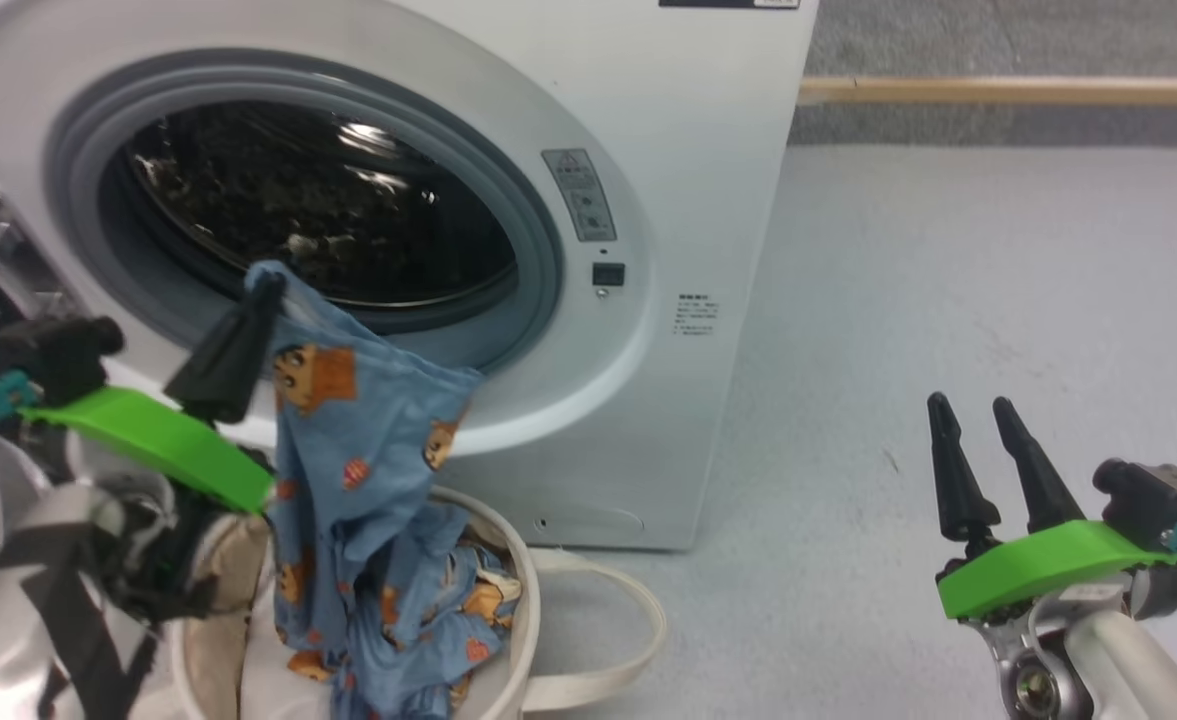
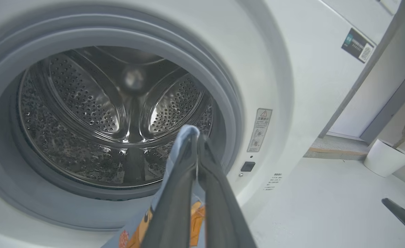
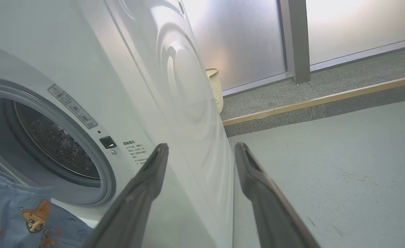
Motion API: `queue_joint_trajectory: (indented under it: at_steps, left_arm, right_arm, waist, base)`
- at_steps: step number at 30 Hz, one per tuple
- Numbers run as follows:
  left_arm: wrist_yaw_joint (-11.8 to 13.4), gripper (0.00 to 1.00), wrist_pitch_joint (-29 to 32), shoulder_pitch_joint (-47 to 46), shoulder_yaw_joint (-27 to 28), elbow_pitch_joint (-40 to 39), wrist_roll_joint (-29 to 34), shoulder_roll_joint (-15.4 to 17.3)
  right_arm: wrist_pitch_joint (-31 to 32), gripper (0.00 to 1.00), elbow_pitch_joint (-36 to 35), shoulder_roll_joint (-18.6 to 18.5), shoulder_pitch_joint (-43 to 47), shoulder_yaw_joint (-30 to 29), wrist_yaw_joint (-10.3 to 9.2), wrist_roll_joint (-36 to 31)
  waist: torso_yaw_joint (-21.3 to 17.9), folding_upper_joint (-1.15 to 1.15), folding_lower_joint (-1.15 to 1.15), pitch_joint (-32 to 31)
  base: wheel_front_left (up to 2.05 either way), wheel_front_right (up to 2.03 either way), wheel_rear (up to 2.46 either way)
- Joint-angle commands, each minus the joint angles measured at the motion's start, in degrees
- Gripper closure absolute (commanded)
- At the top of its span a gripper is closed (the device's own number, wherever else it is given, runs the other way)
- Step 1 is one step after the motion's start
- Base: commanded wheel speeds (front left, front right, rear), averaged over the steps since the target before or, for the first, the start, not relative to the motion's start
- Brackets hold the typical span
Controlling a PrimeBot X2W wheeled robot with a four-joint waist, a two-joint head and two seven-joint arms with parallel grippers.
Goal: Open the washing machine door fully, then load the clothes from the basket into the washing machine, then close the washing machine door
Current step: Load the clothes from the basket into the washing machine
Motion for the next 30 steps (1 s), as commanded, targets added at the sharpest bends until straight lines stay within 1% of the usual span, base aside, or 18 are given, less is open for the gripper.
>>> queue_joint_trajectory:
  at_steps: [1,4,7,13,17,22,24,26,30]
  left_arm:
    - [-0.3,1.00,0.1,-4.7,3.1,0.4,-0.2,3.2]
    - [-0.6,1.00,-0.4,-7.6,2.9,5.3,-0.4,3.7]
    - [-0.7,1.00,-1.9,-10.4,2.0,11.3,0.0,3.4]
    - [-0.9,1.00,-7.4,-15.6,0.5,22.8,-0.3,1.4]
    - [-0.9,1.00,-9.7,-18.7,0.1,28.4,-1.3,1.0]
    - [-0.9,1.00,-10.7,-23.1,-0.7,32.5,-1.7,1.2]
    - [-0.9,1.00,-10.7,-24.2,-1.0,32.9,-1.6,1.2]
    - [-0.9,1.00,-10.8,-27.9,-1.8,33.6,-1.4,1.1]
    - [-0.9,1.00,-10.9,-32.3,-1.9,35.0,-0.7,1.5]
  right_arm:
    - [-0.7,0.00,-2.1,-0.2,-2.4,0.9,0.01,-0.6]
    - [-0.7,0.00,-2.3,-0.3,-3.3,0.7,0.01,-1.1]
    - [-0.7,0.00,-2.5,-0.5,-4.1,0.4,0.01,-1.8]
    - [-0.7,0.00,-3.4,-1.7,-4.8,-0.8,0.01,-3.2]
    - [-0.7,0.00,-4.6,-2.6,-4.6,-2.3,0.01,-4.1]
    - [-0.7,0.00,-6.7,-3.2,-3.8,-4.6,0.01,-5.3]
    - [-0.7,0.00,-7.1,-3.3,-3.6,-5.1,0.01,-5.5]
    - [-0.7,0.00,-8.5,-3.3,-3.0,-6.4,0.01,-6.2]
    - [-0.7,0.00,-10.1,-2.7,-2.6,-7.5,0.01,-7.3]
  waist:
    - [-1.2,0.00,0.00,1.9]
    - [-2.4,0.00,0.00,4.1]
    - [-3.8,0.00,0.00,6.4]
    - [-6.8,0.00,0.00,11.3]
    - [-8.7,0.00,0.00,14.6]
    - [-10.4,0.00,0.00,18.6]
    - [-10.5,0.00,0.00,19.4]
    - [-10.9,0.00,0.00,22.0]
    - [-11.6,0.00,0.00,24.9]
  base:
    - [0.00,0.00,0.00]
    - [0.00,0.00,0.00]
    - [0.00,0.00,0.00]
    - [0.00,0.00,0.00]
    - [0.00,0.00,0.00]
    - [0.00,0.00,0.00]
    - [0.00,0.00,0.00]
    - [0.00,0.00,0.00]
    - [0.00,0.00,0.00]
